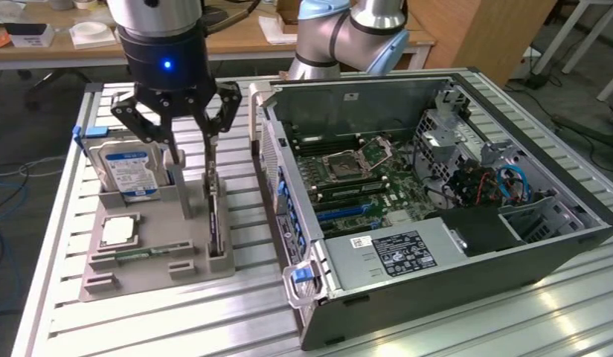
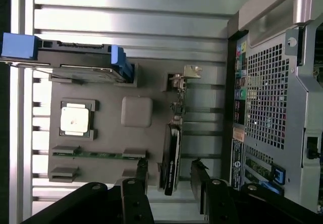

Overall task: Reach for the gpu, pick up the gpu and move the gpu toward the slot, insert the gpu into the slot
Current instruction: 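Pick up the gpu and move the gpu toward the slot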

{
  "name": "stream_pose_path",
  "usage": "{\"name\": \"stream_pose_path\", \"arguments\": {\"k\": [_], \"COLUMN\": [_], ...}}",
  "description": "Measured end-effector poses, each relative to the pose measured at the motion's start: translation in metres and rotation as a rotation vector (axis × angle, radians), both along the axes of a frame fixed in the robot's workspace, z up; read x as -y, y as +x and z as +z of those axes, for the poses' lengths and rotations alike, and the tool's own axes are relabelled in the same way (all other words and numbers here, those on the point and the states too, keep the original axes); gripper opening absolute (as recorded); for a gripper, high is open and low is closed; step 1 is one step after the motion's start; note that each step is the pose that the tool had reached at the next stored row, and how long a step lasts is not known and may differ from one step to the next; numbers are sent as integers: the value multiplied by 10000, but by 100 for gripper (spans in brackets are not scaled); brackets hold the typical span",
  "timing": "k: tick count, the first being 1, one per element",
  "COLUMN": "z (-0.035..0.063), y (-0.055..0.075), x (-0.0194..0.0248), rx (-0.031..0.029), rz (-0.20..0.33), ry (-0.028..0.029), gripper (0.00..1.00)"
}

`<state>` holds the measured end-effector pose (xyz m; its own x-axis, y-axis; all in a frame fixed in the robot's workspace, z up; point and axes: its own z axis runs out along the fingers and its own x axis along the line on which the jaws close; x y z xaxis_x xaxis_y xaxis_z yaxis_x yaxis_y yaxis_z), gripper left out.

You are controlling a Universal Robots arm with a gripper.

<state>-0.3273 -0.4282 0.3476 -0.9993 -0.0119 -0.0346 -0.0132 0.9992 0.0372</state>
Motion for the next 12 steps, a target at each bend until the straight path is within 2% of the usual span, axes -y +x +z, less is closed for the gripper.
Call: {"name": "stream_pose_path", "arguments": {"k": [2, 8, 12], "z": [-30, -138, -186], "y": [0, 0, 52], "x": [16, 81, 99], "rx": [22, 32, 33], "rz": [-63, -147, -176], "ry": [-1, 0, -1], "gripper": [47, 47, 47]}}
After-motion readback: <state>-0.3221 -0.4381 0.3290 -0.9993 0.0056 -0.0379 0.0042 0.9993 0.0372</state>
